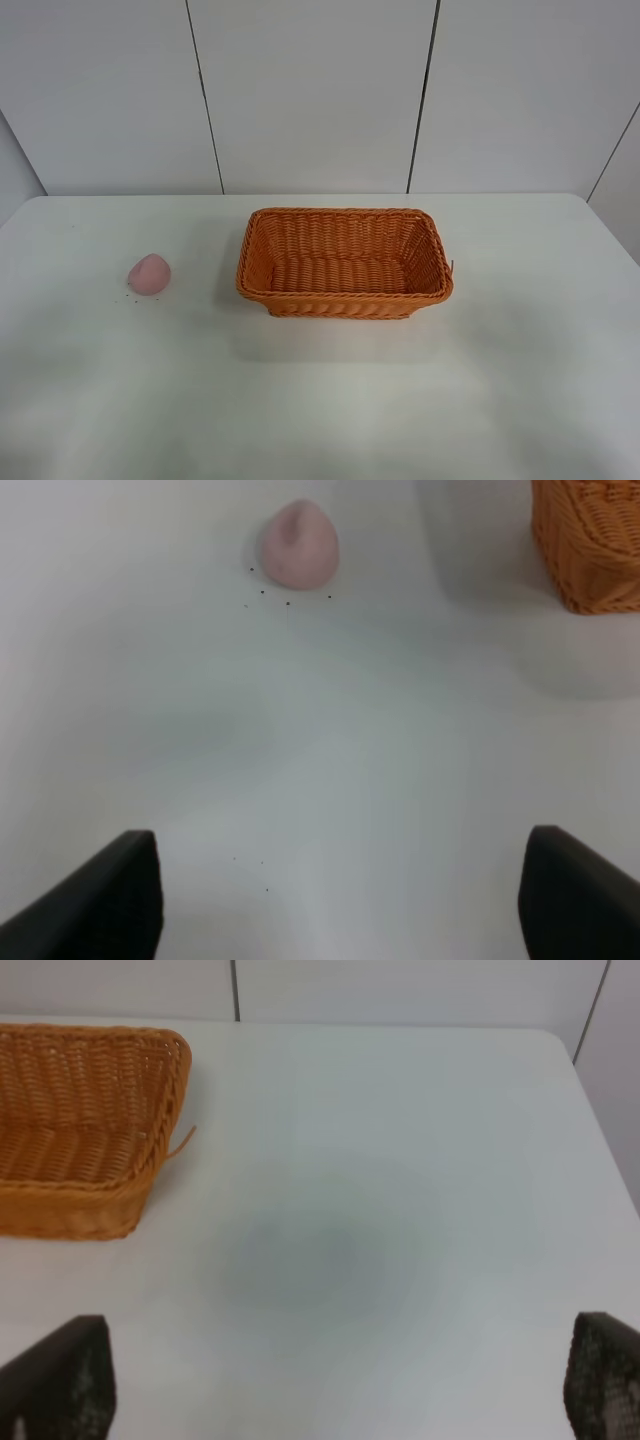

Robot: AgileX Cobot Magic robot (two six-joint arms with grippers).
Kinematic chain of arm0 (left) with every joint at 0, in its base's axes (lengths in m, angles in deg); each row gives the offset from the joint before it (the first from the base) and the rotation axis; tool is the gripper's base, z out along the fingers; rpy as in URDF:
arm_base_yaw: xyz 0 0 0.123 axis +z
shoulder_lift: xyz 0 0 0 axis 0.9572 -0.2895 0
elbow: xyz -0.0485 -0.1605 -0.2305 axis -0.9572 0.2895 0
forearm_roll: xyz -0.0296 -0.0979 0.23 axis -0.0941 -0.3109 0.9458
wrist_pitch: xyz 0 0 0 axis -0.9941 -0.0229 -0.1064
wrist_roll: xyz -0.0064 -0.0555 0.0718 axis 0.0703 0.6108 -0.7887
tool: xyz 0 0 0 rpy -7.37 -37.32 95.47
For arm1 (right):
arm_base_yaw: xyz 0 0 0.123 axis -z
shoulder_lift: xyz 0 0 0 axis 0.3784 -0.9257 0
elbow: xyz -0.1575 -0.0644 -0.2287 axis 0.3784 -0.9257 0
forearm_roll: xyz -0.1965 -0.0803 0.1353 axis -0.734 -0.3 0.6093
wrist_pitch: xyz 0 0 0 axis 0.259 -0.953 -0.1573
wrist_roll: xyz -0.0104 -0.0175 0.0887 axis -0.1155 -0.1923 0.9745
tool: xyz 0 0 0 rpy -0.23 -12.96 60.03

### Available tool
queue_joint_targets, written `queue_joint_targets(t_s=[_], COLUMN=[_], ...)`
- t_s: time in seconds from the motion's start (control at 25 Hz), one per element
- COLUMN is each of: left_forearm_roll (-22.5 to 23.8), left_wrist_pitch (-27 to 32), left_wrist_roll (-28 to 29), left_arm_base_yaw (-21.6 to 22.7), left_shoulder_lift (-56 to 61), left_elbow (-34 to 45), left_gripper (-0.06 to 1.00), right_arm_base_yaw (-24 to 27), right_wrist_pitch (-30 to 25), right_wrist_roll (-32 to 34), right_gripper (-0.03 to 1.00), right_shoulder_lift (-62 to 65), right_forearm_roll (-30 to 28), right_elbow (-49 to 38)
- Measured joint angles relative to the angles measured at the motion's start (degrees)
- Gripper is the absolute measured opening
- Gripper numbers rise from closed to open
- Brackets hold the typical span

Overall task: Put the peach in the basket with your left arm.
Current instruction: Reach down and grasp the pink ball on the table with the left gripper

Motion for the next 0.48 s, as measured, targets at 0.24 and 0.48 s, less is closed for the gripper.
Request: queue_joint_targets(t_s=[0.24, 0.48], left_forearm_roll=[0.0, 0.0], left_wrist_pitch=[0.0, -1.9], left_wrist_roll=[0.0, 0.0], left_arm_base_yaw=[0.0, 0.0], left_shoulder_lift=[0.0, -8.2], left_elbow=[0.0, -4.9], left_gripper=[0.76, 0.76], right_arm_base_yaw=[0.0, 0.0], right_wrist_pitch=[0.0, 0.0], right_wrist_roll=[0.0, 0.0], right_gripper=[0.69, 0.69], right_shoulder_lift=[0.0, 0.0], right_forearm_roll=[0.0, 0.0], right_elbow=[0.0, 0.0])
